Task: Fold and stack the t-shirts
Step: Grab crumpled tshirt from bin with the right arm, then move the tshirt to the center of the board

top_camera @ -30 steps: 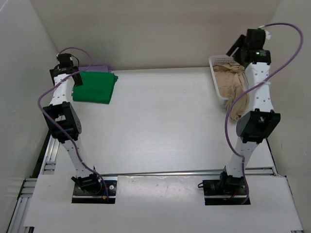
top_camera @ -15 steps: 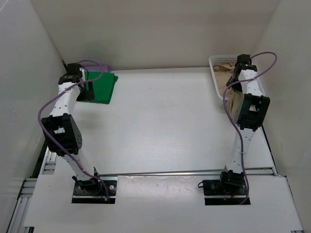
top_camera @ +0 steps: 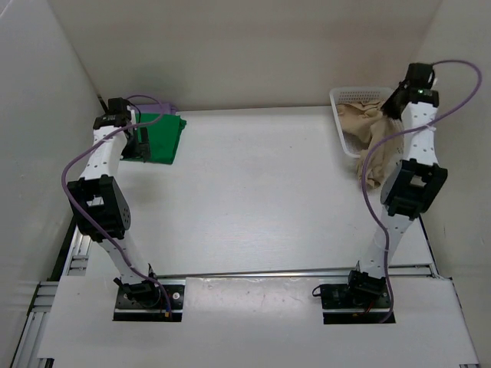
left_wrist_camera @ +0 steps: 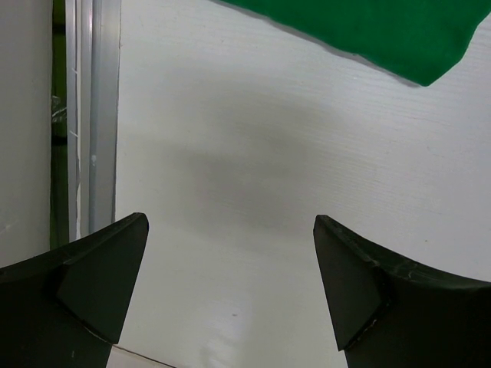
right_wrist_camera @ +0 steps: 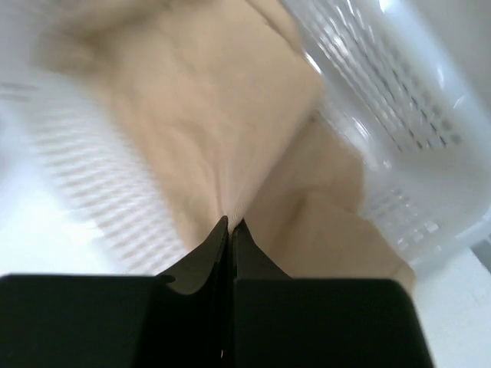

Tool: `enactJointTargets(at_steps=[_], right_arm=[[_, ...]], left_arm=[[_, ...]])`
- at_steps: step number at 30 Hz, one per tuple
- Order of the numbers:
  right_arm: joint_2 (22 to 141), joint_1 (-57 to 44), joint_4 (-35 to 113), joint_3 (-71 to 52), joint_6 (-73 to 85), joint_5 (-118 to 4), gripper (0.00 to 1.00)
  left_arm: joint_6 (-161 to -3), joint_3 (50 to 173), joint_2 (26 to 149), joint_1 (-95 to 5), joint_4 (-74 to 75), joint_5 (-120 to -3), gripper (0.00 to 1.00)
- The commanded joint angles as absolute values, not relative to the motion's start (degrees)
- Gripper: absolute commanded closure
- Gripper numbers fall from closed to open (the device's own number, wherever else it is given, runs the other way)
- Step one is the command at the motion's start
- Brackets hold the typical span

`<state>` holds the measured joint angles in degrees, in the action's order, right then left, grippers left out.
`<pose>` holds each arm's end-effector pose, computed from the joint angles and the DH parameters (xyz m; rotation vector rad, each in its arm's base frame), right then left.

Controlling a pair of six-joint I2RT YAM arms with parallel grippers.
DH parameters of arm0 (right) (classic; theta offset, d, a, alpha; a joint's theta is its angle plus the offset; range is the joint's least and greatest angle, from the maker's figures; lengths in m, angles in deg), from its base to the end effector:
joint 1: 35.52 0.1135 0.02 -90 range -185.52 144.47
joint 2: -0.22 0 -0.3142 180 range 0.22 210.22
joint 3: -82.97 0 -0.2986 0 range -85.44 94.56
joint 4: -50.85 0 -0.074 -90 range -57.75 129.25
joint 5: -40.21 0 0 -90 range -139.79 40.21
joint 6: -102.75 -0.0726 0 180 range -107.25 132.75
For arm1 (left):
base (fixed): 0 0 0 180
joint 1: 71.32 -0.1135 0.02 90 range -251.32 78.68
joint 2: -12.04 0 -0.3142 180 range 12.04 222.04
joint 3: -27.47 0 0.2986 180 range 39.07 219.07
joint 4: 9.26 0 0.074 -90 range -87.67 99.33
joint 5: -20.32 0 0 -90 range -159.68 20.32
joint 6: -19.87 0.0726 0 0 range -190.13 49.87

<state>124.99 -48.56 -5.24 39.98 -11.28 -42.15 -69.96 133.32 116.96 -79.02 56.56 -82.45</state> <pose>0.5787 -0.1439 0.3338 0.8026 2.1857 -0.0597 0.4546 0.0777 0.2908 -0.2444 2.6897 0.3427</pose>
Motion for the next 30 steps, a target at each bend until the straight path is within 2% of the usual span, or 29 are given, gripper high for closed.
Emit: enactJointTargets(at_steps=[1,5,7,10,11,15,20,22,23,25,26,27,28,30], right_arm=[[108.4,-47.0,4.6,46.9,-12.8,-50.1,1.0],[96.3,-44.8,7.3,45.1,-14.5,-53.5,1.0],[92.4,-43.0,10.1,42.5,-15.4,-62.4,1.0],[85.2,-34.4,15.2,41.4,-17.1,-70.7,1.0],[84.3,-32.2,18.6,40.9,-17.9,-75.3,1.0],[83.1,-23.1,21.7,38.1,-21.9,-78.7,1.0],[86.2,-22.5,22.2,30.0,-24.3,-77.7,1.0],[93.8,-23.0,16.7,34.0,-25.3,-75.5,0.87],[97.6,-23.8,14.4,37.4,-25.8,-74.4,0.59],[112.6,-25.0,7.7,47.3,-25.8,-73.2,0.27],[118.0,-25.5,6.3,57.7,-27.1,-75.8,0.01],[127.1,-27.0,1.9,61.7,-28.6,-76.8,0.01],[129.7,-27.9,-0.8,64.0,-31.1,-78.5,0.01],[127.4,-28.4,-6.5,58.9,-27.8,-79.2,0.01]], left_arm=[[-70.1,134.3,115.1,-79.1,57.1,-80.7,0.0],[-70.1,133.2,113.1,-79.1,56.6,-78.6,0.0],[-70.1,132.7,111.7,-79.1,56.6,-78.0,0.0],[-70.1,132.1,110.1,-79.1,56.6,-76.9,0.0],[-70.1,132.1,110.1,-79.1,56.6,-76.3,0.0],[-70.1,132.1,108.1,-79.1,57.2,-76.3,0.0],[-70.1,132.8,106.7,-79.1,59.1,-76.3,0.0],[-70.1,132.8,106.1,-78.5,59.6,-76.3,0.0],[-70.1,132.8,106.1,-78.5,59.6,-76.9,0.0],[-70.1,132.8,106.1,-78.0,60.2,-77.6,0.0],[-70.1,132.8,106.9,-77.5,60.2,-78.3,0.0],[-70.1,133.3,107.5,-76.8,60.2,-78.3,0.0],[-70.1,134.0,108.4,-76.2,62.3,-78.9,0.0],[-70.1,136.7,110.7,-74.2,65.8,-78.4,0.0]])
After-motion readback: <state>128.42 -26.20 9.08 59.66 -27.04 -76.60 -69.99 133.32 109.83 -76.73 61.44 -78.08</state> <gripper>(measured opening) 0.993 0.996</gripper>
